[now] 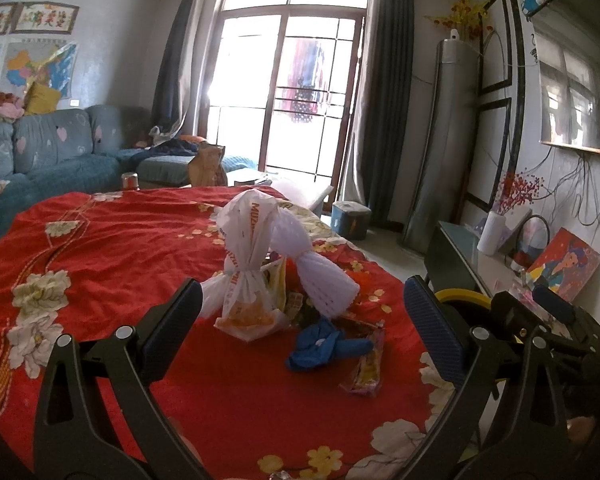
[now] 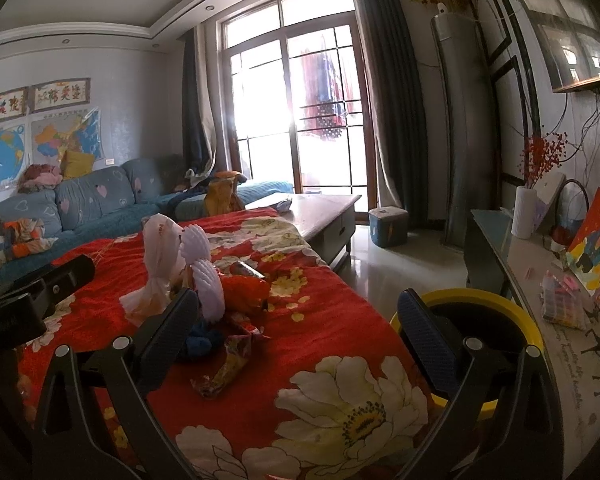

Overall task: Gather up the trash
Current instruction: 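Grasp the white plastic bag with the left tool while the right tool grasps the white foam mesh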

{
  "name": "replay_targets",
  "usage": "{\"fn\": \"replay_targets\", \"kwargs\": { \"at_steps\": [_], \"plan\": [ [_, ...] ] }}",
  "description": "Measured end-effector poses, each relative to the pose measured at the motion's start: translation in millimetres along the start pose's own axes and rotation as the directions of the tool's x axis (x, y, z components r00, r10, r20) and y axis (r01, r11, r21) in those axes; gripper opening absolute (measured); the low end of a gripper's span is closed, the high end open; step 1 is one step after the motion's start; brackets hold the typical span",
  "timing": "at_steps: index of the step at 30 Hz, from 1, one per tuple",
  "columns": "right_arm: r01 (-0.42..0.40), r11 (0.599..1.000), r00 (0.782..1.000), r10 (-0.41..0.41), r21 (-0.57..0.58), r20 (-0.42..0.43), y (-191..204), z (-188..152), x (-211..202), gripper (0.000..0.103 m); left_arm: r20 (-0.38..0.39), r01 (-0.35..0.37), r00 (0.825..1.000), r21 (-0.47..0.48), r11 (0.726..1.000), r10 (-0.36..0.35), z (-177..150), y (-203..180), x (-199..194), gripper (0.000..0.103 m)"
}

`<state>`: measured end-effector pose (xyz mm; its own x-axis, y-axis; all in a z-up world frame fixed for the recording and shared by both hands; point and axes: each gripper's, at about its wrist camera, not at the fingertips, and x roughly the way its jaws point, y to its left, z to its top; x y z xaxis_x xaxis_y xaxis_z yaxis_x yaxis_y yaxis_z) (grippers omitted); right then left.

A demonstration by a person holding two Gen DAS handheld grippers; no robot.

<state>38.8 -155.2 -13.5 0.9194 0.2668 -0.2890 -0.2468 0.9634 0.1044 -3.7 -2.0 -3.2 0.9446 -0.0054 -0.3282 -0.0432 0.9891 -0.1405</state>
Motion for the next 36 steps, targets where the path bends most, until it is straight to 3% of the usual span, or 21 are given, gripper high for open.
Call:
{"fn": "replay_targets", "kwargs": {
  "at_steps": [8, 24, 31, 36],
  "plan": [
    [-0.071, 0.997, 0.996, 0.070, -0.024, -0.059, 13, -2, 14, 0.097, -0.010, -0.019, 1.000, -0.020, 1.000, 0.019, 3, 18, 6, 0.092],
    [-0.244, 0.964, 0.958, 0.222, -0.107, -0.179, 65, 6, 52, 0.097, -0.024, -0.161, 0.987, -0.098, 0.982, 0.159, 24, 74, 17, 0.092],
    [-0.273, 0.957, 0.940, 0.245, -0.094, -0.236, 68, 10, 87, 0.096, -0.070, -0.151, 0.987, -0.089, 0.985, 0.145, 35, 80, 41, 0.092],
    [-0.278, 0.959, 0.919, 0.249, -0.056, -0.306, 63, 8, 116, 0.082, -0.111, -0.127, 0.987, -0.094, 0.987, 0.116, 46, 84, 66, 0.092]
  ]
}}
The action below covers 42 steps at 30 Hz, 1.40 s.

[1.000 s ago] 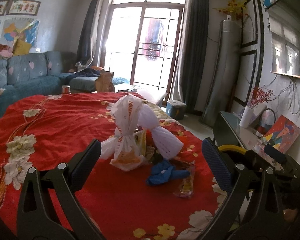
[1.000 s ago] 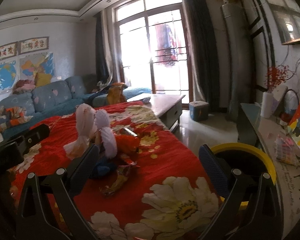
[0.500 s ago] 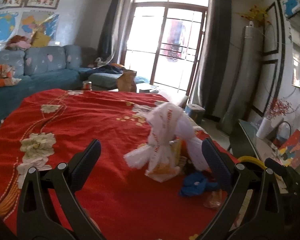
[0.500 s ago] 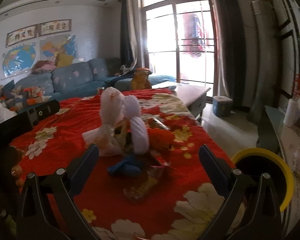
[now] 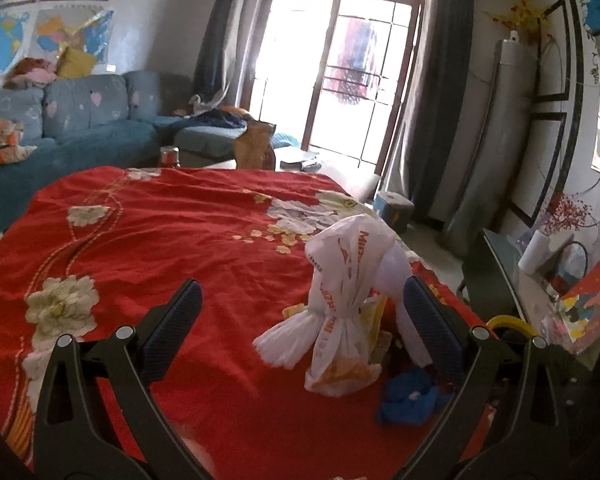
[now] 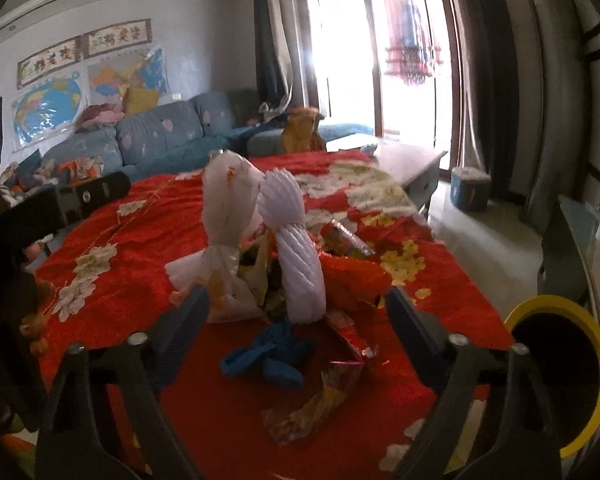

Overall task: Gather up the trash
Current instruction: 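Grasp the white plastic bag with the left tool while the right tool grasps the white foam mesh, then carry the bag and the mesh in both tools over the yellow-rimmed bin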

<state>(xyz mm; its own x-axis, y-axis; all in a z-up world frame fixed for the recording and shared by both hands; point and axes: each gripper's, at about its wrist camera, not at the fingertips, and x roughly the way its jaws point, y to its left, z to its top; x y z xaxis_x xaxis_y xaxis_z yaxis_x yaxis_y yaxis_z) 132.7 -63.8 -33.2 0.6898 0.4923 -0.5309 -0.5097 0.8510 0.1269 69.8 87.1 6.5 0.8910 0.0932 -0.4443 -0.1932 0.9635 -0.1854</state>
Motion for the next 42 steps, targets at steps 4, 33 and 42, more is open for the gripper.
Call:
{"fn": "replay_targets", "kwargs": {
  "at_steps": [4, 33, 42],
  "plan": [
    [-0.012, 1.000, 0.999, 0.013, 0.015, -0.047, -9, 2, 17, 0.072, -0.030, 0.026, 0.999, 0.021, 0.999, -0.025, 6, -6, 18, 0.092],
    [-0.105, 0.994, 0.990, 0.107, 0.031, -0.088, -15, 9, 48, 0.015, -0.228, 0.138, 0.964, -0.007, 0.990, -0.136, 2, -19, 108, 0.049],
    [-0.112, 0.993, 0.993, 0.113, 0.029, -0.024, -13, 14, 31, 0.014, -0.171, 0.185, 0.967, -0.044, 0.982, -0.190, 15, -13, 83, 0.034]
  ]
}}
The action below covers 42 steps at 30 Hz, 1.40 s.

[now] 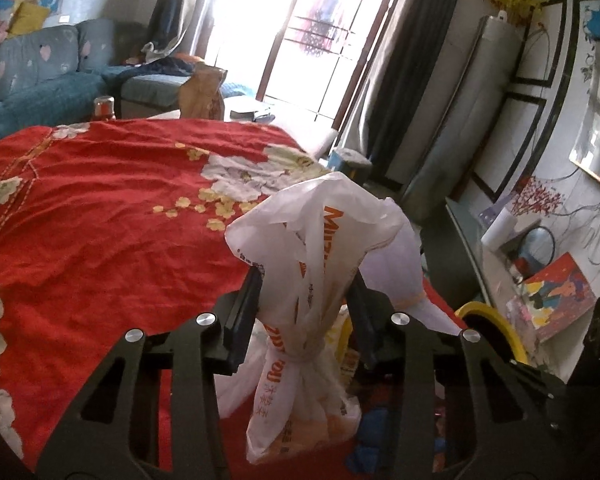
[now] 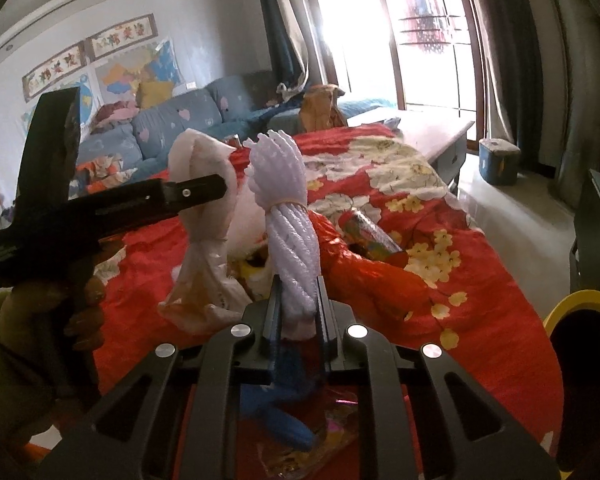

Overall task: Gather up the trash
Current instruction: 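Carry the bag and the mesh in both tools over the yellow-rimmed bin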

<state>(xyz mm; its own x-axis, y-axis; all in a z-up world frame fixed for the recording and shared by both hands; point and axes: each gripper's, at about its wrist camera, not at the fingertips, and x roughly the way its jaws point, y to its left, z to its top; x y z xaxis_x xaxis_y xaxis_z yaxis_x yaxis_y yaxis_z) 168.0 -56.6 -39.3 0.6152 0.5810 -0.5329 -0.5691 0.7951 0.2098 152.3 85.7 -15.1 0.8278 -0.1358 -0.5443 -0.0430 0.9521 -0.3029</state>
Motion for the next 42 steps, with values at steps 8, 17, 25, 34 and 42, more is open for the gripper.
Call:
{"fn": "replay_targets", "kwargs": {
  "at_steps": [8, 17, 25, 34, 42],
  "plan": [
    [0.016, 1.000, 0.999, -0.017, 0.024, 0.044, -4, 5, -17, 0.014, 0.057, 0.024, 0.998, 0.002, 1.000, -0.025, 9, -9, -24, 0.033],
    [0.055, 0.995, 0.994, -0.062, 0.083, 0.091, -24, 5, -42, 0.014, 0.074, 0.082, 0.994, 0.041, 0.996, -0.085, 11, -39, -35, 0.033],
    [0.109, 0.985, 0.985, -0.125, 0.136, 0.118, -43, 3, -67, 0.014, 0.064, 0.125, 0.989, 0.080, 0.989, -0.130, 8, -71, -31, 0.033],
    [0.209, 0.955, 0.967, -0.234, 0.210, 0.101, -80, -8, -94, 0.014, 0.022, 0.169, 0.985, 0.119, 0.978, -0.173, -3, -107, -15, 0.033],
    [0.261, 0.924, 0.951, -0.296, 0.281, 0.089, -116, -22, -115, 0.014, -0.003, 0.206, 0.978, 0.151, 0.967, -0.208, -11, -142, -3, 0.033]
  ]
}}
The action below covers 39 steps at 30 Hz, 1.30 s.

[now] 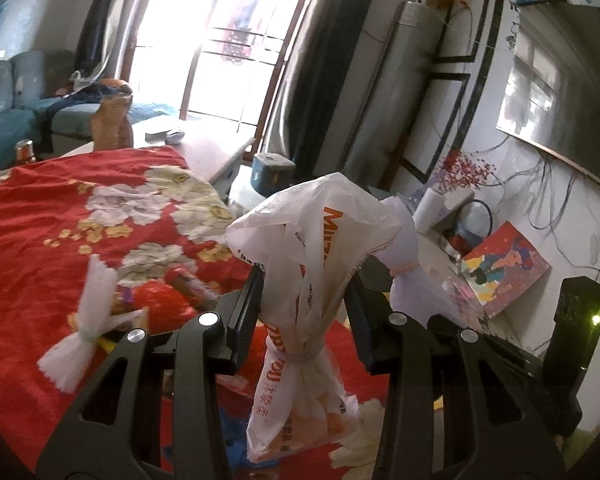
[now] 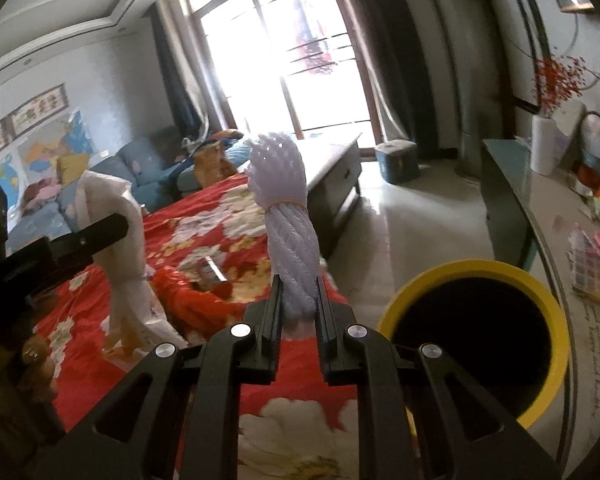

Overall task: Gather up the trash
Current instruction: 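Carry the bag and the mesh in both tools over the yellow-rimmed bin, then open both tools over the bin to drop the bag and mesh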

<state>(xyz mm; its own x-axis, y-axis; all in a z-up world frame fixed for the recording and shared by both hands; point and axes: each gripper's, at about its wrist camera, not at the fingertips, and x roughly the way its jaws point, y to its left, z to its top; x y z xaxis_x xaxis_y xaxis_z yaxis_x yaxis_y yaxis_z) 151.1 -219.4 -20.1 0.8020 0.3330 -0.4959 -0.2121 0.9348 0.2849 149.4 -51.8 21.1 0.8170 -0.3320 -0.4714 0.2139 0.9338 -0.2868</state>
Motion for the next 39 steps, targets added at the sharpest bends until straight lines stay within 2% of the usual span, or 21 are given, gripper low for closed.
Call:
{"fn": "replay_targets", "kwargs": {
  "at_steps": [8, 18, 29, 39],
  "plan": [
    [0.074, 0.994, 0.997, -0.074, 0.080, -0.001, -49, -1, -10, 0.014, -0.015, 0.042, 0.999, 0.043, 0.998, -0.042, -4, -37, 19, 0.033],
    [0.169, 0.973, 0.986, -0.164, 0.156, -0.043, -108, -11, -20, 0.014, -0.041, 0.108, 0.994, 0.088, 0.990, -0.104, -12, -85, 47, 0.033],
    [0.234, 0.946, 0.969, -0.210, 0.225, -0.127, -149, -31, -15, 0.014, -0.109, 0.154, 0.984, 0.117, 0.981, -0.141, -30, -125, 95, 0.033],
    [0.259, 0.919, 0.960, -0.213, 0.297, -0.179, -179, -44, -8, 0.017, -0.184, 0.161, 0.974, 0.131, 0.978, -0.136, -45, -149, 148, 0.034]
  ]
}}
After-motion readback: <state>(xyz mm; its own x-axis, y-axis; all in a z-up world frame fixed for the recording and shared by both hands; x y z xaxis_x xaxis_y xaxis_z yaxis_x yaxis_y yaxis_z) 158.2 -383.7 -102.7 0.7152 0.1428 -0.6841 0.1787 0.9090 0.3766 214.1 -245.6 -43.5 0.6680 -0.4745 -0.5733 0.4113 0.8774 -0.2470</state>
